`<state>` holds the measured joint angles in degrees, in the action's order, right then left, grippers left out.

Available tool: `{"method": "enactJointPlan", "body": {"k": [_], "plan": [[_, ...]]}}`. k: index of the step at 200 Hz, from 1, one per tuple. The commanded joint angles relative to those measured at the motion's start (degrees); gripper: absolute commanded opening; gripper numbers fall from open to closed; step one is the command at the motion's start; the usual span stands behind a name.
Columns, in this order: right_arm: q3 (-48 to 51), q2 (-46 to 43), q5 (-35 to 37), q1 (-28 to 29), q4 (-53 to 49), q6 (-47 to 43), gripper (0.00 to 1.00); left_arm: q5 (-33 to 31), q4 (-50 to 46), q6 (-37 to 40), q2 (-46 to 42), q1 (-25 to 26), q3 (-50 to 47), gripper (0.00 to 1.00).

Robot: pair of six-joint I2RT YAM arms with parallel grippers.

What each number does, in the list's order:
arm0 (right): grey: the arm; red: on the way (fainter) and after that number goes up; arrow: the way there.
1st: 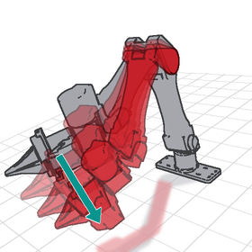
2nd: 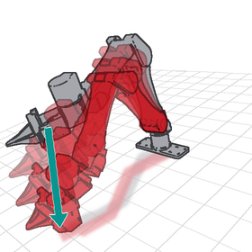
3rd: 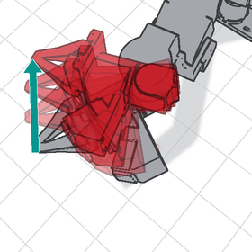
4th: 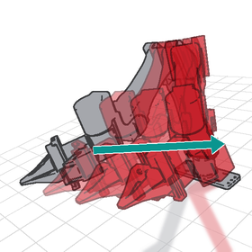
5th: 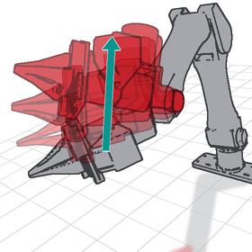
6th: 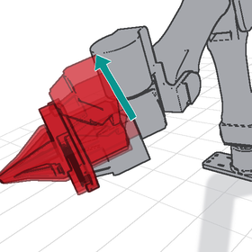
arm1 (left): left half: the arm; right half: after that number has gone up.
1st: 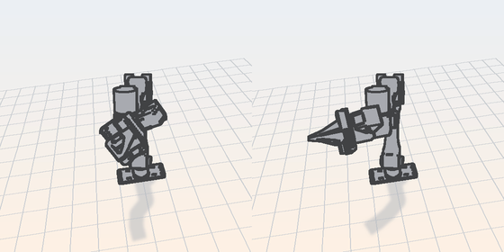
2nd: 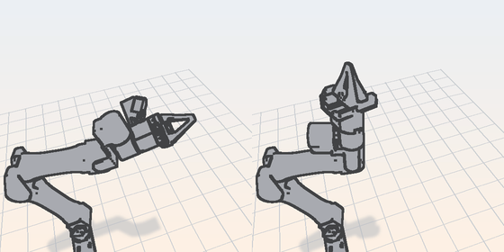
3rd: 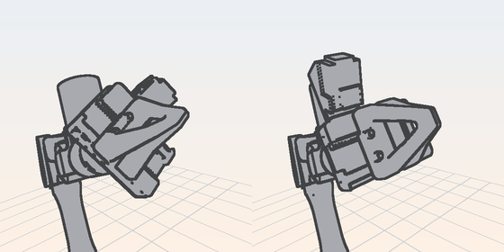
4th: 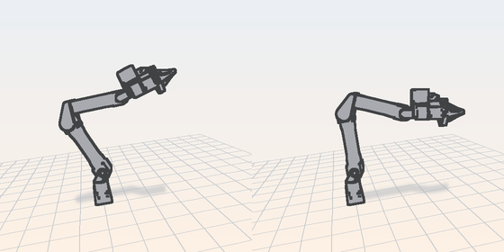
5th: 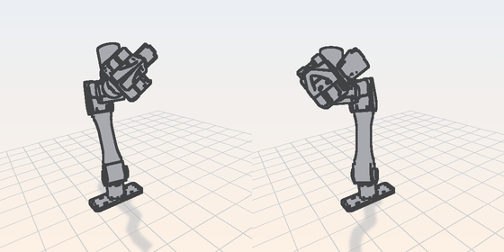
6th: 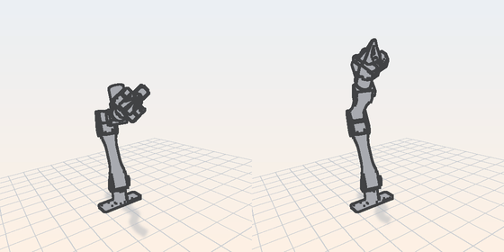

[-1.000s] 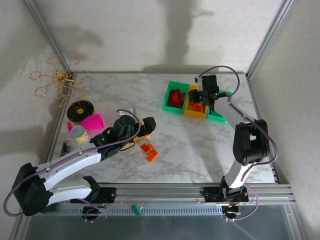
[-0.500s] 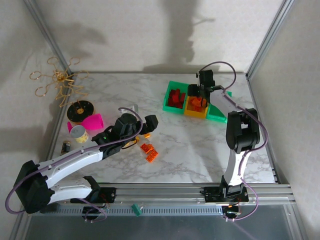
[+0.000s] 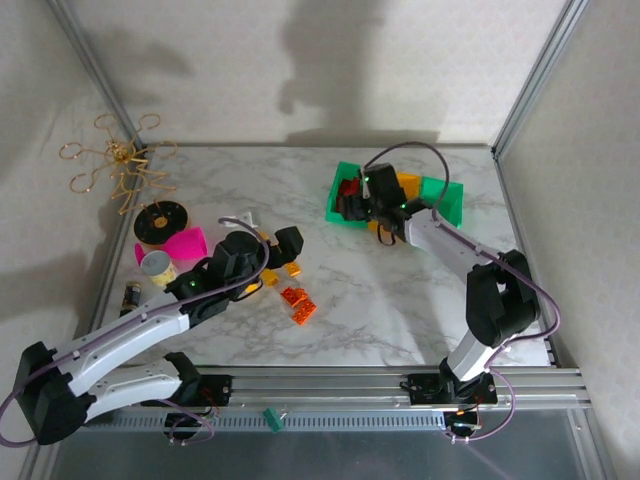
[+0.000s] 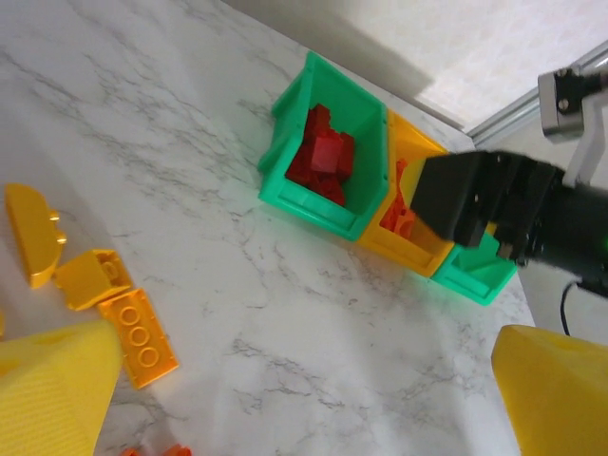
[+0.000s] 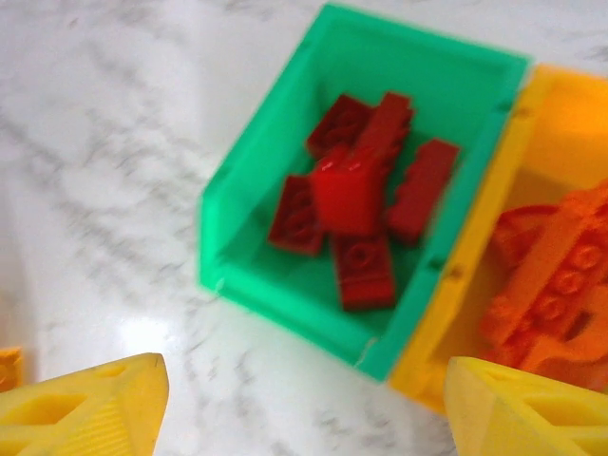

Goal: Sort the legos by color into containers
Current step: Place the lego in the container, then pick up the lego from the center of the table.

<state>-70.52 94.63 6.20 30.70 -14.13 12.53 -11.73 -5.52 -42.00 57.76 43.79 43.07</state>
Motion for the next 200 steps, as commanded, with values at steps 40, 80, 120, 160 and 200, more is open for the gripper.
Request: {"method": "enactJointPlan", "body": {"k": [40,80,120,160,200], "plan": [[6.9,-3.4,0.7,11.1,1.4,7.6,0.80,-6.3,-7.7,-5.3,-7.8,0.0,-6.9,1.00],[12.1,-2.6,0.0,18.2,5.5,13.0,0.81,-7.7,-11.7,-8.8,-10.7,-0.1,-9.2,1.00],[13.3,0.2,0.1,24.8,7.9,15.7,0.83,-8.9,-13.7,-11.2,-13.2,-0.2,-11.1,1.00],[11.8,4.1,3.0,29.4,6.1,16.4,0.84,-10.0,-14.9,-12.1,-15.5,-0.2,-12.2,1.00],[13.4,5.8,1.6,29.6,7.4,18.2,0.73,-10.1,-15.0,-12.1,-16.0,-0.2,-12.7,1.00]]}}
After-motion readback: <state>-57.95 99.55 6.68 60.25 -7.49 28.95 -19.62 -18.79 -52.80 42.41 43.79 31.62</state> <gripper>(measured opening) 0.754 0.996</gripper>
